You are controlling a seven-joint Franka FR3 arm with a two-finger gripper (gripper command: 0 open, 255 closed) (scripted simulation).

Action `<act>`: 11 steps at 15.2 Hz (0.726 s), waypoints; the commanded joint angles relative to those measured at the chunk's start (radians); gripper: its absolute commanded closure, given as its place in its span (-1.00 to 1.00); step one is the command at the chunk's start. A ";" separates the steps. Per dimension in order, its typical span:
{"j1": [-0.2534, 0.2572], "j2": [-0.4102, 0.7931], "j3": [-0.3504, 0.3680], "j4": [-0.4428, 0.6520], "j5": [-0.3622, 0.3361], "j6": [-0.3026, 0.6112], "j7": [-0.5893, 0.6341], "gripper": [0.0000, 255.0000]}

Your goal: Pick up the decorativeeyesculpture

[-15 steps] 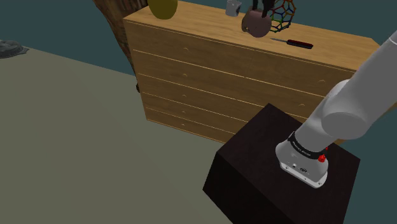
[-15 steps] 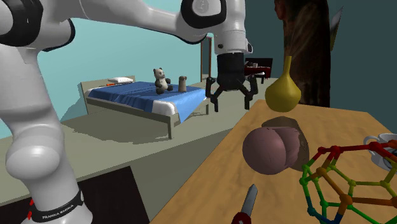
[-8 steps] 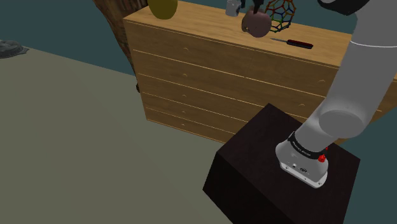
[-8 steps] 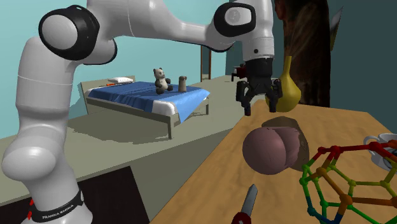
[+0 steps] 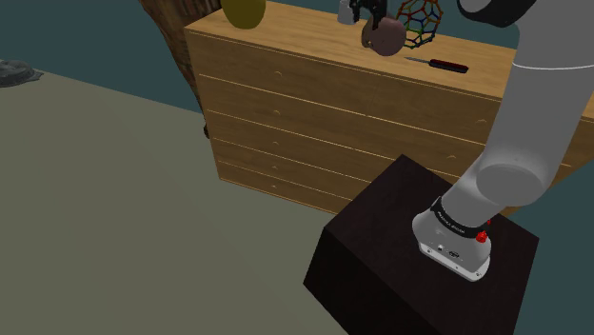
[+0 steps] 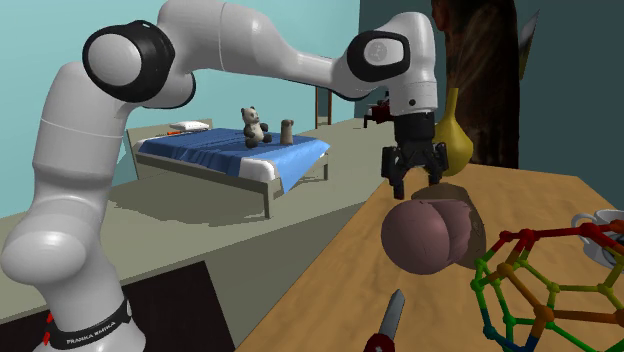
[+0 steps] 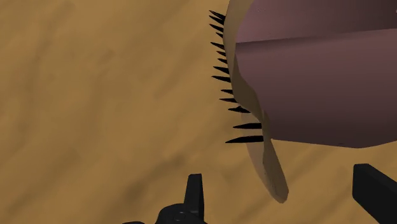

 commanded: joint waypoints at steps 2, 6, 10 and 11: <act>0.001 -0.001 0.000 -0.022 -0.001 0.021 0.003 -1.00; 0.001 0.000 0.000 -0.022 -0.001 0.022 0.003 1.00; 0.001 0.000 0.000 -0.022 -0.001 0.022 0.003 1.00; 0.001 0.000 0.000 -0.022 -0.001 0.022 0.003 1.00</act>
